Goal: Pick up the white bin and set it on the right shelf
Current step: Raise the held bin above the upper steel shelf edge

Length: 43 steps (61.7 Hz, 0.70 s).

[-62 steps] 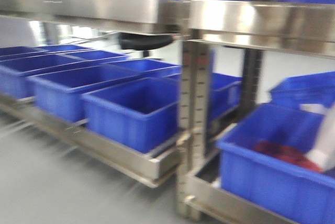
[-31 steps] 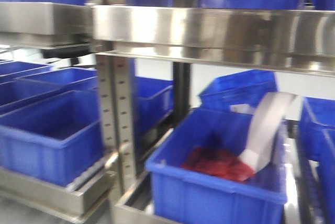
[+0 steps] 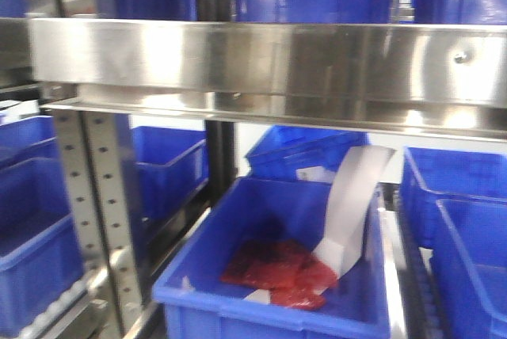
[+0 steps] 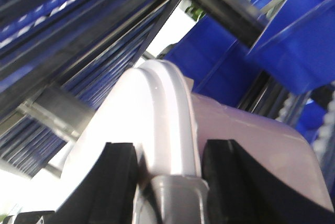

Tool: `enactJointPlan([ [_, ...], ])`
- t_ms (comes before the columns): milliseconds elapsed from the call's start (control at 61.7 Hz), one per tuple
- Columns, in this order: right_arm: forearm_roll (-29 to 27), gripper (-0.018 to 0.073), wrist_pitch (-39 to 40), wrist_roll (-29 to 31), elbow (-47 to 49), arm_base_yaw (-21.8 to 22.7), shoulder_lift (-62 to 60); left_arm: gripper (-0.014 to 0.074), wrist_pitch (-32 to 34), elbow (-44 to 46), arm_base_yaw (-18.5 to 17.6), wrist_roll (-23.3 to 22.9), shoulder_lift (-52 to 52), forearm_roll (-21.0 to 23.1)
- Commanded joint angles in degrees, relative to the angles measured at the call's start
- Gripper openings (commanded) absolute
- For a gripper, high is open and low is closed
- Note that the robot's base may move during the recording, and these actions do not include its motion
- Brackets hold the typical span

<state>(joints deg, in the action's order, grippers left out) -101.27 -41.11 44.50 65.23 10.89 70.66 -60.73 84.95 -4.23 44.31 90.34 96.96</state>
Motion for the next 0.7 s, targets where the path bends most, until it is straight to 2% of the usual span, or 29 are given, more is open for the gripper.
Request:
enactJointPlan([
  [0, -7.57, 0.0057, -10.43, -0.44, 2.44, -2.06, -2.18, -0.0126, -13.95, 1.95, -2.77, 1.54, -2.91, 2.64],
  [681, -7.57, 0.0057, -10.37, -0.44, 2.44, -2.06, -2.18, -0.0126, -13.89, 1.95, -2.77, 1.54, -2.70, 2.64],
])
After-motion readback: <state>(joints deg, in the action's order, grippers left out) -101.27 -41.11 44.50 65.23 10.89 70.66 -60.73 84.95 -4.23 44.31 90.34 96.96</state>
